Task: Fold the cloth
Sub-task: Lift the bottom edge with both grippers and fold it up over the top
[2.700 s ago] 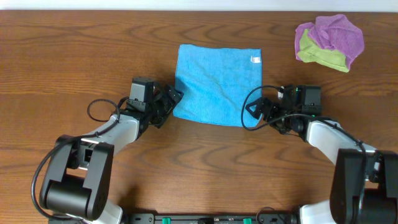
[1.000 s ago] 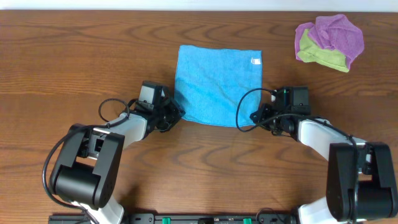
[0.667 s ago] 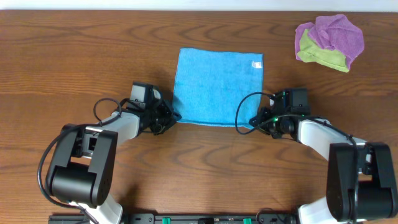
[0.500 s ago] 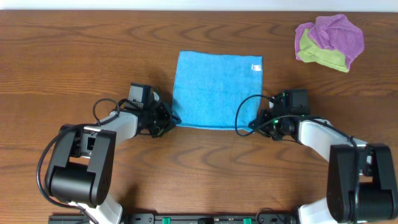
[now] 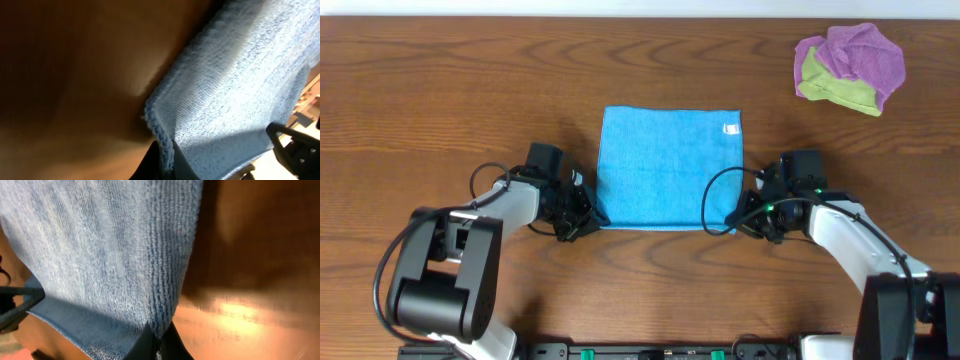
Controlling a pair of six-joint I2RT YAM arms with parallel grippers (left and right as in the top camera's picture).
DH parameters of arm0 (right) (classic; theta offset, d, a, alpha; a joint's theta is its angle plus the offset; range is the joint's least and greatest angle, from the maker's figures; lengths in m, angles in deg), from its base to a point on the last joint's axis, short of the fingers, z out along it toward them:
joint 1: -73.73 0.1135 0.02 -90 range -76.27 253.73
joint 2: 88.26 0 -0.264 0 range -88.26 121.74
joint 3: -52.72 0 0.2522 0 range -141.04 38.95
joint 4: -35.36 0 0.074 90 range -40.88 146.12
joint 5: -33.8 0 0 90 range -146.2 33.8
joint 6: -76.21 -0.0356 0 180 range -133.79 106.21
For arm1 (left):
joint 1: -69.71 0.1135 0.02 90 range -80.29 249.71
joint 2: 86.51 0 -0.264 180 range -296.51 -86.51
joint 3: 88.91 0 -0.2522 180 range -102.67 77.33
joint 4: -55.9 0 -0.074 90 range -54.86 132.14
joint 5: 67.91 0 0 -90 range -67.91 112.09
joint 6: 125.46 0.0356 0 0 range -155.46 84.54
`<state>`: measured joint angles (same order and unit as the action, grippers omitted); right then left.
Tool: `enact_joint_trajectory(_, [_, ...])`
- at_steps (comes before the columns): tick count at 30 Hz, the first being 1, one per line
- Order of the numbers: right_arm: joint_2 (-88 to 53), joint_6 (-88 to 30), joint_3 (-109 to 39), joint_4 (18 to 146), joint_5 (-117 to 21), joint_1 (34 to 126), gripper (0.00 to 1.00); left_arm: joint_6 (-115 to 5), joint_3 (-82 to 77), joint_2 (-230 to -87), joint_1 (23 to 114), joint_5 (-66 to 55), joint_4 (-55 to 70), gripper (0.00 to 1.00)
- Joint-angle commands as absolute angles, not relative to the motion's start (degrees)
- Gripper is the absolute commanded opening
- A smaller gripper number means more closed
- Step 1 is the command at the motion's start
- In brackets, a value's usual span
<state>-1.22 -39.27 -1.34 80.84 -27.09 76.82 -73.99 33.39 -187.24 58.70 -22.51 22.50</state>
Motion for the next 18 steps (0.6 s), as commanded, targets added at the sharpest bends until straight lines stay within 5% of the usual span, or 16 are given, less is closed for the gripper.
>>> enact_joint_trajectory(1, [-3.73,-36.38,-1.10,83.18,-28.38,77.98,0.01,-70.53,34.09,-183.74,58.83,-20.49,20.58,0.06])
enact_joint_trajectory(18, [-14.25,-39.51,-1.12,83.46,-32.49,81.41,0.01,-72.74,34.04,-173.06,58.81,-17.94,19.81,0.06])
